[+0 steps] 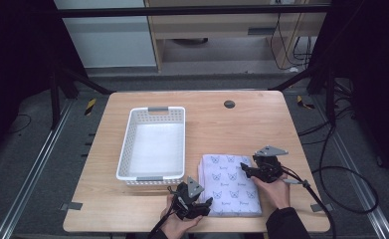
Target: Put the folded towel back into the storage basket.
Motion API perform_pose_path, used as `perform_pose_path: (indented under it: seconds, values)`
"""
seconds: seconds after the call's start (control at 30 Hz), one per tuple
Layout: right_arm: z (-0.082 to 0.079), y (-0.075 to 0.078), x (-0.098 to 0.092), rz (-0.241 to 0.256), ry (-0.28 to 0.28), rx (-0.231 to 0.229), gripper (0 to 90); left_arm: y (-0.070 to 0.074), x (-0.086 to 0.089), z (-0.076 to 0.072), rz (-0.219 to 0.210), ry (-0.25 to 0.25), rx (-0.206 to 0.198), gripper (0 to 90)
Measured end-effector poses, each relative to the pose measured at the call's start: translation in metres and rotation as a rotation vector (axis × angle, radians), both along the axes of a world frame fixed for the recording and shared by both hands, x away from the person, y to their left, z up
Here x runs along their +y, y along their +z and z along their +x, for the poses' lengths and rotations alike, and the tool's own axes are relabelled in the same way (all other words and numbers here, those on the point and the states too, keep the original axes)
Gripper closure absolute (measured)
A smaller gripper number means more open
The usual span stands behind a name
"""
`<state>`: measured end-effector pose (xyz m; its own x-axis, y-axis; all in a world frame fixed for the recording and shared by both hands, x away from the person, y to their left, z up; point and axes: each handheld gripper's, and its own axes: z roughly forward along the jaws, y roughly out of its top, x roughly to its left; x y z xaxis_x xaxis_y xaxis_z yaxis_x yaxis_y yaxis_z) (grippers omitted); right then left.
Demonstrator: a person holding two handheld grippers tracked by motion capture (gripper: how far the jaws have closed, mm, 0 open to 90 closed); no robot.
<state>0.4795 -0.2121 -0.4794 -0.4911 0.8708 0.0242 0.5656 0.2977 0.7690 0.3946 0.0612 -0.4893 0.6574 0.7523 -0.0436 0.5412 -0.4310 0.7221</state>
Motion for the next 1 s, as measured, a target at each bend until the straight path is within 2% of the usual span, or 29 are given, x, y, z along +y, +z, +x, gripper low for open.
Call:
perform_pose_path:
  seconds: [0.03,0.07,0.1,0.2,0.33,0.67,0.83,0.9,1.0]
  values:
    - [0.001,-0.003,-0.003,0.031,-0.002,0.014,43.2,-0.002,0.000,0.000,0.002,0.002,0.001,33.8]
    - [0.001,-0.003,-0.003,0.031,-0.002,0.014,43.2,-0.002,0.000,0.000,0.002,0.002,0.001,33.9]
    - [0.002,-0.005,-0.008,0.030,-0.018,0.034,43.6,-0.004,-0.001,-0.001,0.000,0.001,-0.002,33.9]
    - [0.002,-0.007,-0.010,0.059,-0.018,0.048,44.1,-0.004,-0.002,-0.001,-0.001,0.002,-0.003,33.6]
    - [0.003,-0.010,-0.010,0.065,-0.013,0.060,44.5,-0.005,-0.001,0.000,-0.007,0.005,0.009,33.5]
    - [0.005,-0.016,-0.008,0.071,-0.013,0.089,45.8,-0.009,-0.003,-0.001,-0.009,0.007,-0.003,34.6]
    - [0.006,-0.019,-0.008,0.106,-0.019,0.119,50.5,-0.011,-0.004,-0.003,-0.030,0.010,-0.008,38.7]
    - [0.006,-0.020,-0.008,0.116,-0.023,0.125,52.0,-0.012,-0.003,-0.001,-0.057,0.018,0.020,39.6]
    - [0.006,-0.021,-0.008,0.131,-0.027,0.137,54.3,-0.013,-0.002,0.000,-0.065,0.016,0.025,40.7]
